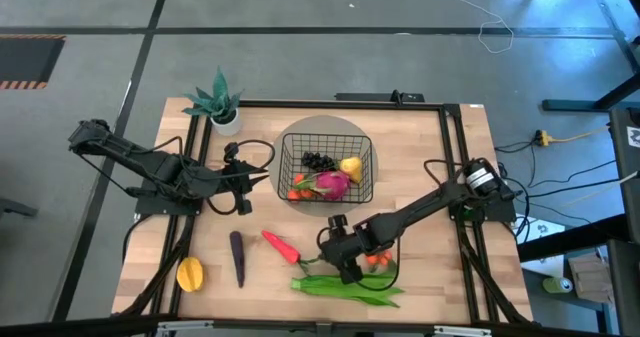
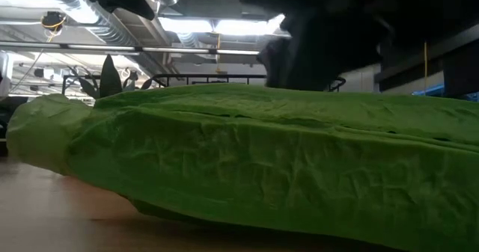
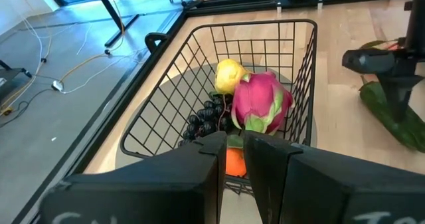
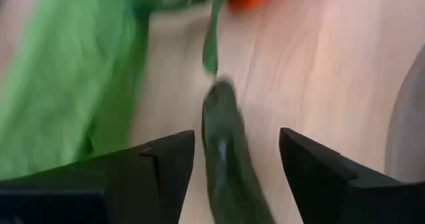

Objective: Build produce basket
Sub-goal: Put the chili pepper into the black wire basket

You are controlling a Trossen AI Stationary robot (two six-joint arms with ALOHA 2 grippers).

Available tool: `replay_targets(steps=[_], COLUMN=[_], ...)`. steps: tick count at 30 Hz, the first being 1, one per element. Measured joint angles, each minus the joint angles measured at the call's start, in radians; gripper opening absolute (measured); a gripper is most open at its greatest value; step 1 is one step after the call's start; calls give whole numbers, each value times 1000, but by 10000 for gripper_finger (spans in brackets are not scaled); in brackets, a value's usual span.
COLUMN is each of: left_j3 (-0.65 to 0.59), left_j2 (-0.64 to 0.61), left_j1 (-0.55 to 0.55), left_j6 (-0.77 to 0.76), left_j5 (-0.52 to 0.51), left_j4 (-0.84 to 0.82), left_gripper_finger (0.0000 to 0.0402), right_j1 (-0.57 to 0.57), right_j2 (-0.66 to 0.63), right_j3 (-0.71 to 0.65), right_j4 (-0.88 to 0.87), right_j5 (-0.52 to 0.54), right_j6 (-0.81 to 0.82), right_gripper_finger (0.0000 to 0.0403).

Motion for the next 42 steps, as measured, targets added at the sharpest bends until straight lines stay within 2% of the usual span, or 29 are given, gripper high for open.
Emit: replay_targets(steps=[10,26,42], left_j3=[0,0,0], left_j2=[0,0,0], left_j1=[0,0,0], left_j6=[0,0,-1], left_j5=[0,0,0], left_j4=[-7,-13,-16], left_gripper_finger=[43,43,43], right_j1=[1,1,1], right_j2=[70,84,82], right_j3=[-1,35,34], right_j4=[-84,-99,-149], right_j5=[-9,-8,-14], right_j6=[27,28,158], right_gripper_finger=[210,210,204])
